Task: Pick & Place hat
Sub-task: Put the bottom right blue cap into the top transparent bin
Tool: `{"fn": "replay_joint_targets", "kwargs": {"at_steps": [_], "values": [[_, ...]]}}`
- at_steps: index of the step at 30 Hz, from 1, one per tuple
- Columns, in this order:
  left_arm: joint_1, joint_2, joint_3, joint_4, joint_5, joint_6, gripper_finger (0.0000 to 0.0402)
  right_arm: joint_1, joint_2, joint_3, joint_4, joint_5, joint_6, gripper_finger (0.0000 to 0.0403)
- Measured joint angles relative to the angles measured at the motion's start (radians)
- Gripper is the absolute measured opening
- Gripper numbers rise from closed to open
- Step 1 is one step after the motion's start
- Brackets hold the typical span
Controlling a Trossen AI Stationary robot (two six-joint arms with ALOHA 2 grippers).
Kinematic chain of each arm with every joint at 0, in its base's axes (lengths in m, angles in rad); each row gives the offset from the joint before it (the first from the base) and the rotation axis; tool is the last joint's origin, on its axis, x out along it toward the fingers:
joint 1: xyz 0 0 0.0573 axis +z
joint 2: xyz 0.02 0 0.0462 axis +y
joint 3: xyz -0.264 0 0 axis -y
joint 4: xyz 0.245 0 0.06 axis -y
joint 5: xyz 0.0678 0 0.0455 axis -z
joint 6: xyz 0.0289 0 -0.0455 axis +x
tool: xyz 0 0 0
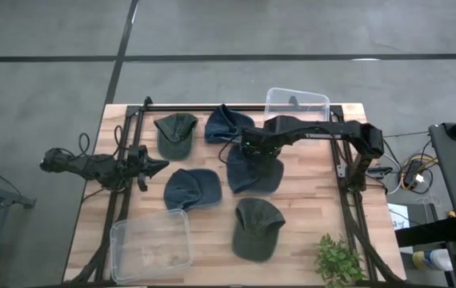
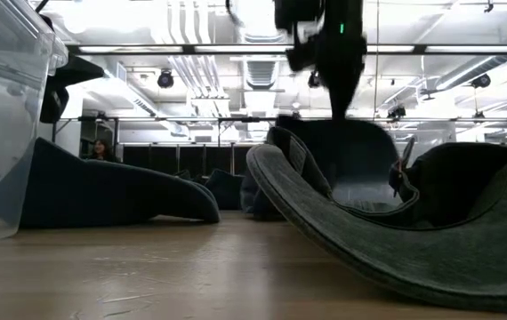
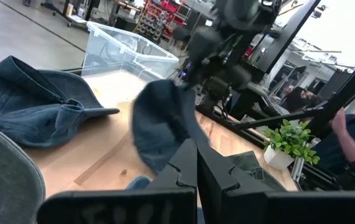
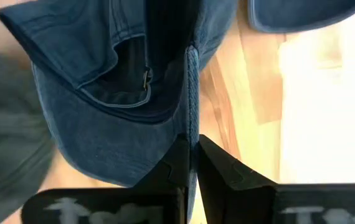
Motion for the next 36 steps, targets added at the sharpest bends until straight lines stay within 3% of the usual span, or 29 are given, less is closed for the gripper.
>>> {"fn": "replay_joint_targets", "kwargs": {"at_steps": [8,19,23,28,36], "values": [[0.000,0.000,0.000,0.023,0.000,0.007,0.0000,0.047,-0.064,0.271,-0.148,-0.054,-0.009,0.0011],[0.000,0.000,0.000,0.023,0.000,0.006,0.0000,-0.010,-0.267,0.391,-0.119,-0.484,0.027,0.0011],[0.000,0.000,0.000,0.023,0.000,0.005,0.0000,-0.028,-0.341,0.381,-0.058,-0.660,0.085,0.0011],[0.000,0.000,0.000,0.023,0.000,0.004,0.0000,-0.030,-0.410,0.367,0.069,-0.806,0.130,0.0011],[0.000,0.000,0.000,0.022,0.000,0.000,0.0000,-0.030,-0.466,0.354,0.426,-1.035,0.075,0.0011]]}}
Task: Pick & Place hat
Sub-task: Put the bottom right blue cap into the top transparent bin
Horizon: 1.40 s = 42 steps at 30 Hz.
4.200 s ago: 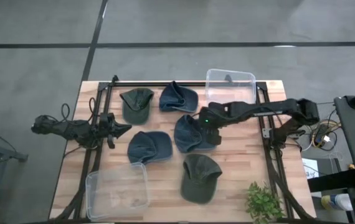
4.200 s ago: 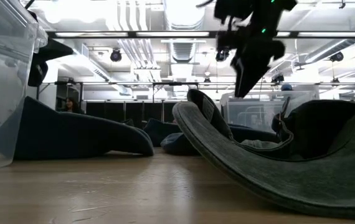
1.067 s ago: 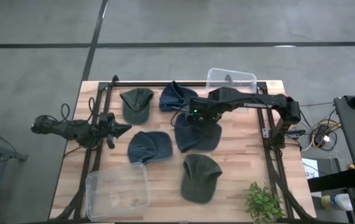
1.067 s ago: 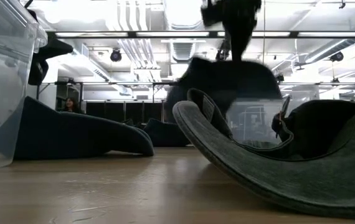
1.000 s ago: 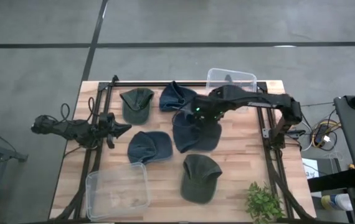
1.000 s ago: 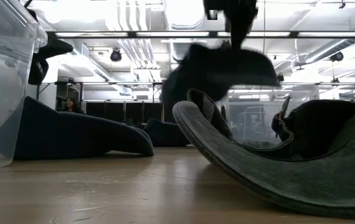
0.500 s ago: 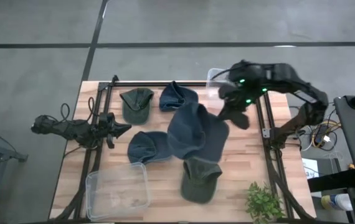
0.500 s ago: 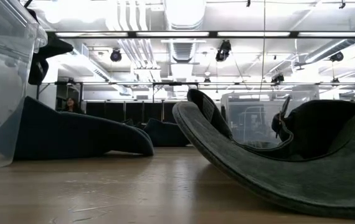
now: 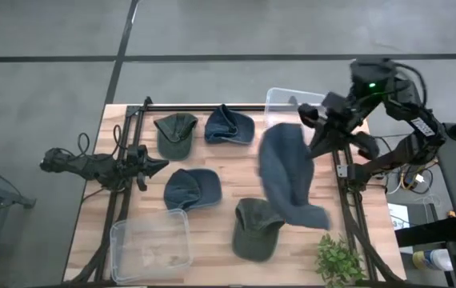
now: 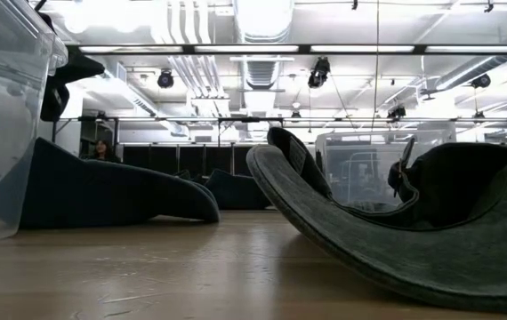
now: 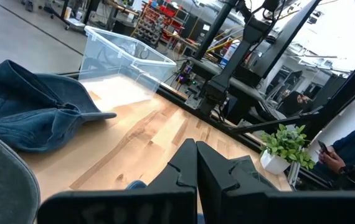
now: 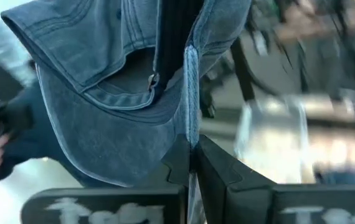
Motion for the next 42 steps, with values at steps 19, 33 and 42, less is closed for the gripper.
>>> {"fn": "replay_joint_targets", "kwargs": {"at_steps": [19,33,42], "values": [[0.000,0.000,0.000,-0.001,0.000,-0.020,0.0000,0.009,0.016,-0.053,0.236,-0.166,-0.084,0.0011],[0.000,0.000,0.000,-0.001,0.000,-0.020,0.0000,0.011,0.017,-0.309,-0.192,0.521,-0.002,0.0011],[0.000,0.000,0.000,-0.001,0.000,-0.020,0.0000,0.049,0.017,-0.459,-0.294,1.000,-0.022,0.0011]]}}
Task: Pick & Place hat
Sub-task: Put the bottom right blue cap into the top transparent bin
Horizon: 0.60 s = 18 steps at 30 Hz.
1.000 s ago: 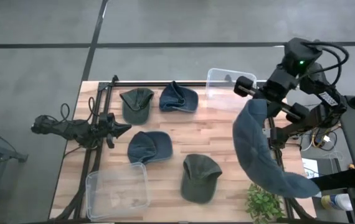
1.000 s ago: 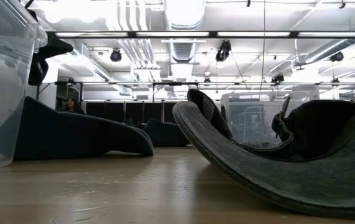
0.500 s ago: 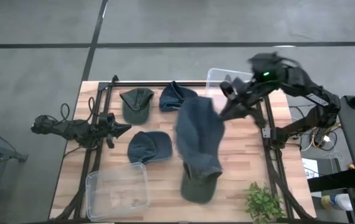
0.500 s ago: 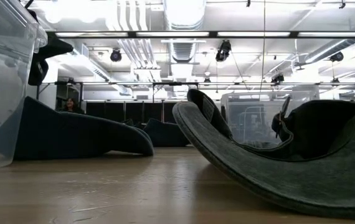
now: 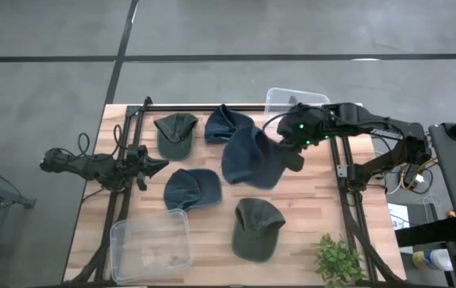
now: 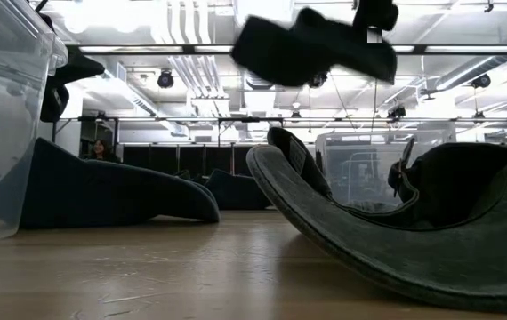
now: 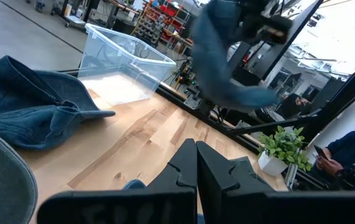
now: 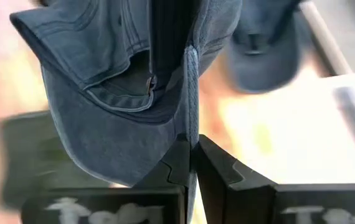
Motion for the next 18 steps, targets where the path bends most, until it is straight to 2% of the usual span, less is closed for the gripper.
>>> {"fn": "replay_joint_targets", "kwargs": {"at_steps": [8,18], "values": [[0.000,0.000,0.000,0.000,0.000,0.000,0.0000,0.089,0.000,-0.023,0.037,0.401,-0.024,0.0011],[0.000,0.000,0.000,0.000,0.000,0.000,0.0000,0.235,0.000,-0.019,0.162,0.887,-0.188,0.0012]]}}
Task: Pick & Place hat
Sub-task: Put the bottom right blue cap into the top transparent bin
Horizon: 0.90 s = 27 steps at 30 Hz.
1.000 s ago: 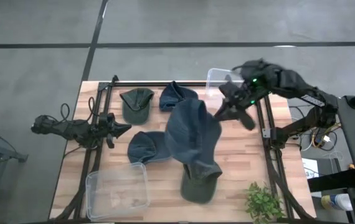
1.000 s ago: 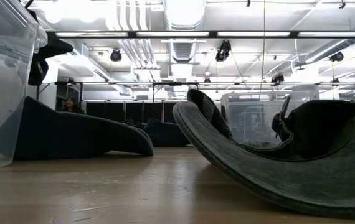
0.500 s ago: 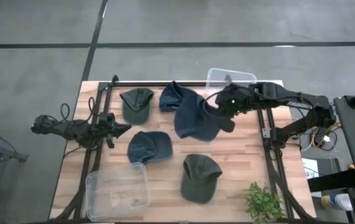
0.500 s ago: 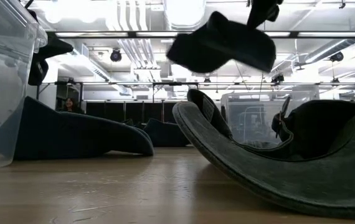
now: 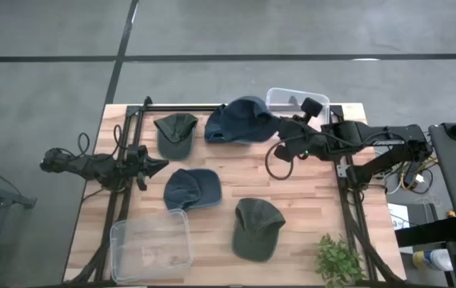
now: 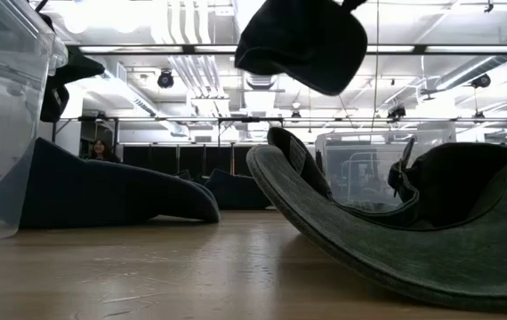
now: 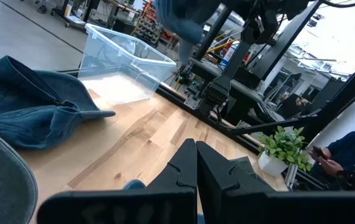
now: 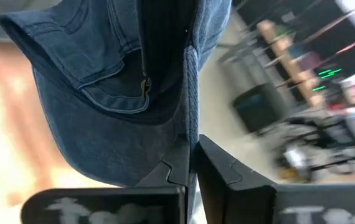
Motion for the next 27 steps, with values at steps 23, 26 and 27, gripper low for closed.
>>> {"fn": "replay_joint_targets", "kwargs": {"at_steps": [23,26,27], "values": [[0.000,0.000,0.000,0.000,0.000,-0.025,0.0000,-0.019,-0.014,0.021,-0.071,0.123,-0.079,0.0012],[0.000,0.000,0.000,0.000,0.000,-0.025,0.0000,-0.133,-0.018,0.067,-0.155,-0.047,-0.047,0.0012],[0.000,0.000,0.000,0.000,0.000,-0.026,0.0000,-0.172,-0.017,0.082,-0.181,-0.078,-0.041,0.0012]]}}
